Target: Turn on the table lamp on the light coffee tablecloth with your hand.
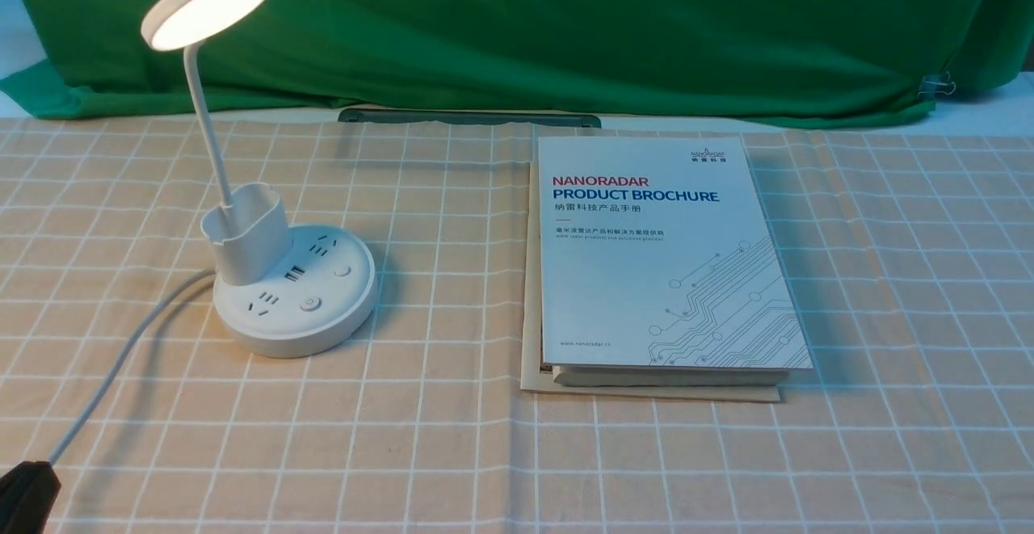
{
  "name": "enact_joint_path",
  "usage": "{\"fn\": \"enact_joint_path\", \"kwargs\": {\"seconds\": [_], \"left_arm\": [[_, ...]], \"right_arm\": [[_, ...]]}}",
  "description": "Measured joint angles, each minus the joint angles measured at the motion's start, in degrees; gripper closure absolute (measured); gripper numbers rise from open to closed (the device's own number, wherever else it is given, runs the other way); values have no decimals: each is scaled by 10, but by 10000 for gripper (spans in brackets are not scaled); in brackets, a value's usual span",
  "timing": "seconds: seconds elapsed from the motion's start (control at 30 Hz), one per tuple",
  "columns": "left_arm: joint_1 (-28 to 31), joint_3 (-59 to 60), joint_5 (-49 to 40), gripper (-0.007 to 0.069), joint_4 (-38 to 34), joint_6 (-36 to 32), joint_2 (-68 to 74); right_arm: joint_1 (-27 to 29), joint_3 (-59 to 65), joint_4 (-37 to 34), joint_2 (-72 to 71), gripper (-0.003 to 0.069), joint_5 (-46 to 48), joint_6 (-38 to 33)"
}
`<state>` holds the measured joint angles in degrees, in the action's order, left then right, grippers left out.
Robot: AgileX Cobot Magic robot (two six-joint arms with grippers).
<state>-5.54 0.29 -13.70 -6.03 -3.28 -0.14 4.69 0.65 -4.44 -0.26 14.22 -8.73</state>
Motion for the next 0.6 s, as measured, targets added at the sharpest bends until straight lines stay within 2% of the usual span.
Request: {"fn": "enact_joint_path", "kwargs": {"seconds": [0.6], "left_arm": [[1, 0, -4, 603, 17, -10, 0]], "right_arm": [[0, 0, 0, 0, 419, 0, 0]]}}
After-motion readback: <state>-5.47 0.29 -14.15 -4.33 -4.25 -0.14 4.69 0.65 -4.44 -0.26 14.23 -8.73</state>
